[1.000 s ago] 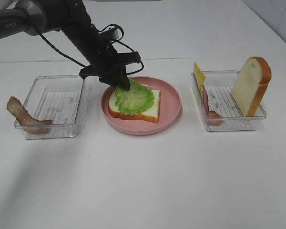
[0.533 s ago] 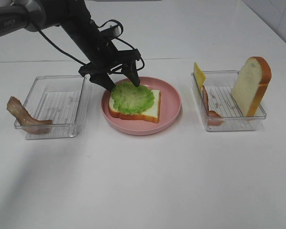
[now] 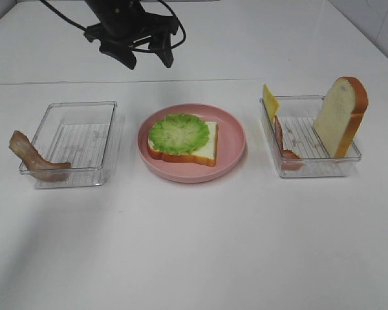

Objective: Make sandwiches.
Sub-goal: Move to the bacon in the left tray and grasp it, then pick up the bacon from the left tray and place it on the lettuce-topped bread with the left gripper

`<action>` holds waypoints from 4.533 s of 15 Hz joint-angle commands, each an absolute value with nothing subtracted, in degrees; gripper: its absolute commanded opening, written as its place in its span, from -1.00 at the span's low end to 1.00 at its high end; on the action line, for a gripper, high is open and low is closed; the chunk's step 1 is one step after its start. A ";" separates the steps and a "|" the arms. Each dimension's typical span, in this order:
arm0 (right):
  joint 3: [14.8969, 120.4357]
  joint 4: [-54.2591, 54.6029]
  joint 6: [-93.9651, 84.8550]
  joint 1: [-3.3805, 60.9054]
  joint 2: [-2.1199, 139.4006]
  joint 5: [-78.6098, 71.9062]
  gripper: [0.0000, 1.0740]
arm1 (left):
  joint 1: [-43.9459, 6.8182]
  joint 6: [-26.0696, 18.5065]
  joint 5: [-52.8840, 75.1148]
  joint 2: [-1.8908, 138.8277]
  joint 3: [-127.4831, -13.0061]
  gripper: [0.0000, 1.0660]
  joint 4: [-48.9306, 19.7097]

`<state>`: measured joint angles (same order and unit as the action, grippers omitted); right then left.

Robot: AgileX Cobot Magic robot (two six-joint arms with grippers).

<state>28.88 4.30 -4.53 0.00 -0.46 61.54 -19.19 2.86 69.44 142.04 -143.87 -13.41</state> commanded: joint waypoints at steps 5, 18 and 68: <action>28.88 4.41 -4.13 0.00 -1.15 60.79 0.41 | -19.14 4.01 73.85 133.38 -137.91 0.38 -7.68; 28.88 4.41 -4.13 0.00 -1.15 60.79 0.41 | -6.70 9.34 73.80 109.78 -96.43 0.37 1.95; 28.88 4.41 -4.13 0.00 -1.15 60.79 0.41 | -20.63 -24.24 34.66 127.08 -91.90 -1.00 -71.85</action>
